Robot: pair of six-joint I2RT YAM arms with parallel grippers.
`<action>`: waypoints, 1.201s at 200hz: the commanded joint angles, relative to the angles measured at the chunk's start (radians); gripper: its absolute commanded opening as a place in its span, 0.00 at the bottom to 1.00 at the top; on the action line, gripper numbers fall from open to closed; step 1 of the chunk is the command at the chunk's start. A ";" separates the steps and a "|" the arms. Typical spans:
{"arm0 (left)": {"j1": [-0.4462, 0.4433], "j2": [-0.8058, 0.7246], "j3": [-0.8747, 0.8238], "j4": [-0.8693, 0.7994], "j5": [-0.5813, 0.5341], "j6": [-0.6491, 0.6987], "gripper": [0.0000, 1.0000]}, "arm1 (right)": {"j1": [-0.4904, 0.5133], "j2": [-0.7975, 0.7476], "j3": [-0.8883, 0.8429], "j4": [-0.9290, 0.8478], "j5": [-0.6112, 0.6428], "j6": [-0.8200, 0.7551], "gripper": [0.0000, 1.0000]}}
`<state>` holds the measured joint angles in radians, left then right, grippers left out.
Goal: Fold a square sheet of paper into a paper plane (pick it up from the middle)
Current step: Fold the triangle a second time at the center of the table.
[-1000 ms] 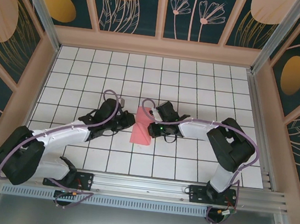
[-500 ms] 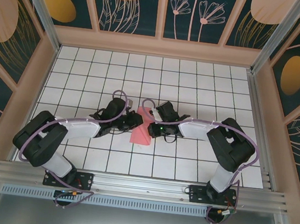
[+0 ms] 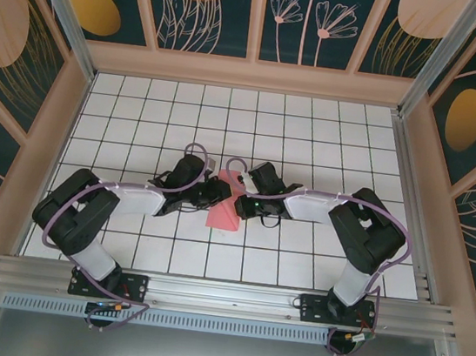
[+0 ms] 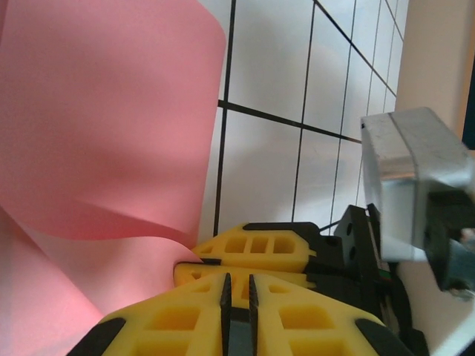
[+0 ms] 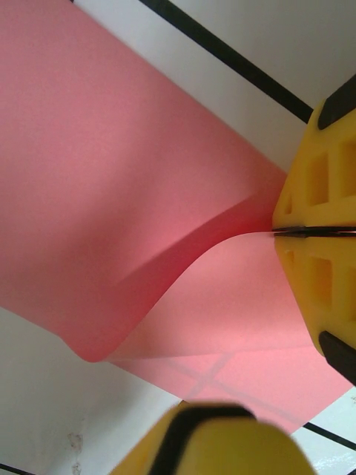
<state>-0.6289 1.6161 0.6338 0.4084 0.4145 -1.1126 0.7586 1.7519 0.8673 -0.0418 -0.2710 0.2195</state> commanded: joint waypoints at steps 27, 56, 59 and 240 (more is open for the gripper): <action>0.003 0.042 0.032 0.026 0.030 0.010 0.18 | -0.007 -0.025 -0.033 -0.005 -0.004 0.020 0.12; 0.002 0.058 0.035 0.025 0.028 0.014 0.17 | -0.007 -0.017 -0.034 -0.002 -0.005 0.020 0.12; 0.003 0.059 0.035 0.026 0.029 0.014 0.18 | -0.007 -0.017 -0.034 -0.003 -0.005 0.020 0.12; 0.002 0.131 -0.004 0.059 0.017 0.018 0.00 | -0.007 -0.009 -0.031 -0.006 0.001 0.017 0.12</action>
<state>-0.6289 1.7367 0.6441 0.4240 0.4305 -1.0996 0.7586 1.7451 0.8543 -0.0296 -0.2707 0.2260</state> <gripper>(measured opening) 0.060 0.119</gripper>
